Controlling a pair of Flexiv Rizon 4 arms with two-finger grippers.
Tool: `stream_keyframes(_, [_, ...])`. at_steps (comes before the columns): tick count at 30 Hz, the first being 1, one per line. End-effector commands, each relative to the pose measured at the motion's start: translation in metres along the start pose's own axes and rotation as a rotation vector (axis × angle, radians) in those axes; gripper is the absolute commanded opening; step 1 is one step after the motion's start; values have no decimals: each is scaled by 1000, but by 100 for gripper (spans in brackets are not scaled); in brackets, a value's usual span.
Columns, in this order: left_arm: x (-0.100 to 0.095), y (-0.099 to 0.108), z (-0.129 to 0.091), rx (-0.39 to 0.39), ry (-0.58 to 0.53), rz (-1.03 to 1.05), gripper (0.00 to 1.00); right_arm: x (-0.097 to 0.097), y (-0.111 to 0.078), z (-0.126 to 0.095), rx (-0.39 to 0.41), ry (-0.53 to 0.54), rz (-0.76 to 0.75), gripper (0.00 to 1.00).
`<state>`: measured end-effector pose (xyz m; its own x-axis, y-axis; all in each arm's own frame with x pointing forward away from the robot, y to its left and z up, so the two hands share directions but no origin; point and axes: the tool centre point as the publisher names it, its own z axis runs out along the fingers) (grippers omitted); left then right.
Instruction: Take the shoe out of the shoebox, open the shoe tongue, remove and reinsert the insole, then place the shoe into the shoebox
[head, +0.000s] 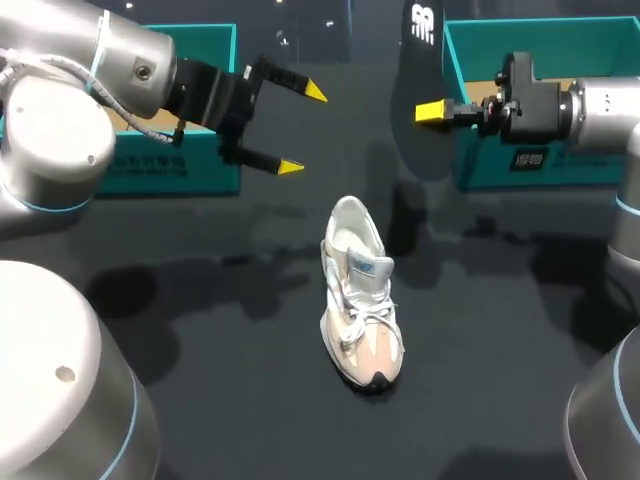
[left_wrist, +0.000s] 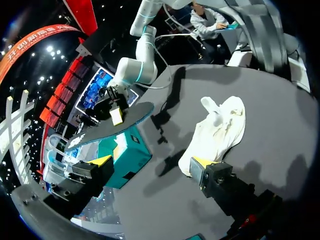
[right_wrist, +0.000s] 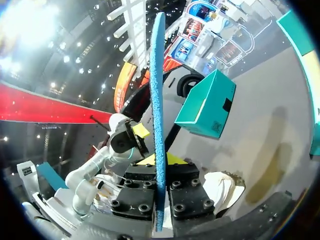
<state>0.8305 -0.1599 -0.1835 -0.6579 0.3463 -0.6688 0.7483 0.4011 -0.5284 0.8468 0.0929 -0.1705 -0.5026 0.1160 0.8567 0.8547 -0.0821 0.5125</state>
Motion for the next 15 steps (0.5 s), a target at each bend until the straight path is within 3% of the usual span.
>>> stream_keyframes(1, [16, -4, 3, -180, 136, -340, 100, 4, -7, -4, -16, -13, -44, 0])
stream_keyframes(3, [26, -7, 4, -189, 171, -423, 100, 1, -8, -1, 2, -16, -75, 0])
stream_keyframes(5, [34, -11, 3, -280, 198, -446, 100, -1, -9, 1, 8, -13, -103, 0])
stream_keyframes(15, [34, -11, 3, -280, 198, -446, 100, -1, -9, 1, 8, -13, -103, 0])
